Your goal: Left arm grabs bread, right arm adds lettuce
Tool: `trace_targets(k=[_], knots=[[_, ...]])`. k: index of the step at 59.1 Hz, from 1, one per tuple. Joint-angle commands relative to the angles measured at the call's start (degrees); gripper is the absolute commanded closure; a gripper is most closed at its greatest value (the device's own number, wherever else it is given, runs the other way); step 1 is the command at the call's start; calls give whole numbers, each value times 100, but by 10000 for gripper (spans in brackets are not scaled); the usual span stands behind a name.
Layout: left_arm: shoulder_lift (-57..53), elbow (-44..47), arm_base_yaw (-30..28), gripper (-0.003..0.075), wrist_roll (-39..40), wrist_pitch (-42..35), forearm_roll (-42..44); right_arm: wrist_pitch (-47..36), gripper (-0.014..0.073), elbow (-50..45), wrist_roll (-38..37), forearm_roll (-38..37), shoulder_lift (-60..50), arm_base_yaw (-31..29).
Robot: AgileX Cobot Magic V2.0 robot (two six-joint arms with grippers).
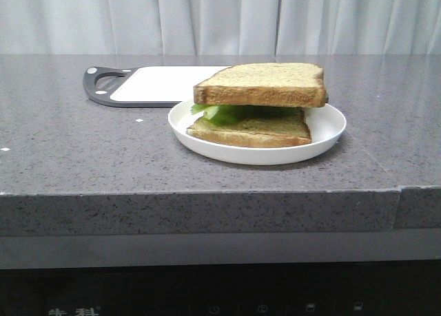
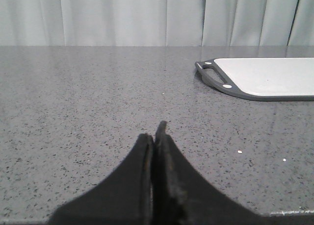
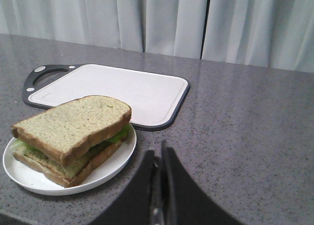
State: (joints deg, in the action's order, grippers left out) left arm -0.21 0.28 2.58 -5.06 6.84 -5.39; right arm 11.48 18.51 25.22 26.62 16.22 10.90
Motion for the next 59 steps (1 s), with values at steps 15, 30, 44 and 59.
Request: trace_targets(k=[15, 30, 44, 59], knots=[[-110, 28, -17, 741, 66, -495, -55, -460, 654, 66, 64, 5, 45, -29], [-110, 28, -17, 741, 66, -495, -55, -924, 654, -966, -1668, -1647, -578, -475], [-110, 28, -17, 741, 66, -495, -55, -756, 654, -1999, -2042, -1657, -1838, -1144], [-110, 28, -17, 741, 66, -484, -55, -588, 654, -1992, -2042, -1689, -1799, -1148]])
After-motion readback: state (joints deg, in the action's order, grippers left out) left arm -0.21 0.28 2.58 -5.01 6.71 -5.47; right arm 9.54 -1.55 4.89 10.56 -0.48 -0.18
